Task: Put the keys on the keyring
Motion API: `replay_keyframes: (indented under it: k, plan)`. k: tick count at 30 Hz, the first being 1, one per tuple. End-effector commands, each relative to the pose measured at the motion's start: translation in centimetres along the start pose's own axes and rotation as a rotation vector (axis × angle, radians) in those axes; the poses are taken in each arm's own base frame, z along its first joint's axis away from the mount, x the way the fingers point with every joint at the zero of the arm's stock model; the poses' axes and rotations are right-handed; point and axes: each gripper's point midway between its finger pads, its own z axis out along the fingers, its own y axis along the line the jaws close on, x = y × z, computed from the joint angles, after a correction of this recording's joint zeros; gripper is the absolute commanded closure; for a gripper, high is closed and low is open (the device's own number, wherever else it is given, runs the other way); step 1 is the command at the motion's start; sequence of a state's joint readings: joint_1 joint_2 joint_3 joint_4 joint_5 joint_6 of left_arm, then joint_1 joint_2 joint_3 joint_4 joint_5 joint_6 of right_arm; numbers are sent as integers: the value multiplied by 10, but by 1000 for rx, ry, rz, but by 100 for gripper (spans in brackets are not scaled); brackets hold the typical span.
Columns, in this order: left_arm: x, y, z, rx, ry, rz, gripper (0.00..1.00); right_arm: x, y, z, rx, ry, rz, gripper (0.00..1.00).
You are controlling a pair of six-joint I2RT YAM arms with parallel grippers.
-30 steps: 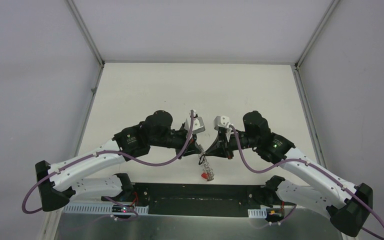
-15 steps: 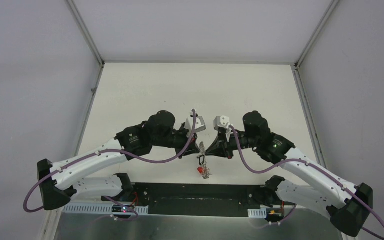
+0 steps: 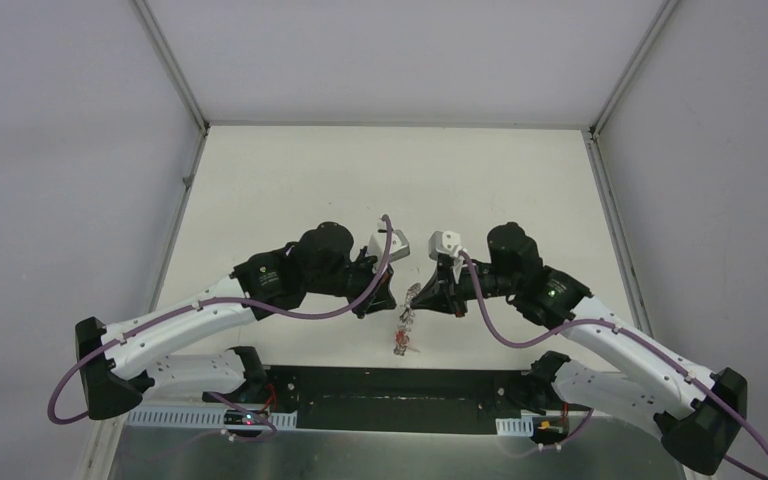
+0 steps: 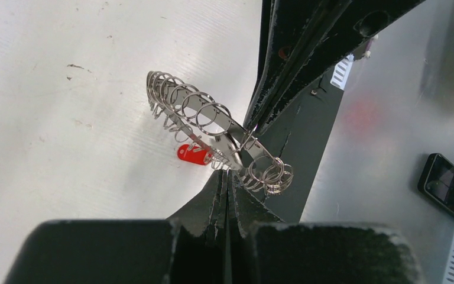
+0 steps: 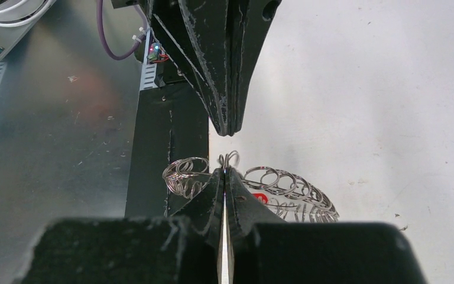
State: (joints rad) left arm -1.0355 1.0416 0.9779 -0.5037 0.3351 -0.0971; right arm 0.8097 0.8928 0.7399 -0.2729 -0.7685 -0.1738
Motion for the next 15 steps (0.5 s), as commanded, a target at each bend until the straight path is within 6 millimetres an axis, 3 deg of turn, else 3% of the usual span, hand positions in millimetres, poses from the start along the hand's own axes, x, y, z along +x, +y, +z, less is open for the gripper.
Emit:
replay_keyframes:
  k: [1, 8, 12, 15]
  plan:
    - [-10, -3, -3, -16, -20, -21, 100, -35, 4, -4, 1, -105, -97, 100]
    - [-8, -1, 0, -18, -11, -10, 100, -38, 5, -4, -4, -124, -96, 100]
    - [-16, -2, -6, -16, -36, 30, 75, -37, 7, -2, -21, -128, -97, 100]
    - [-23, -5, -12, -4, -66, 93, 69, -38, 9, -2, -30, -136, -100, 100]
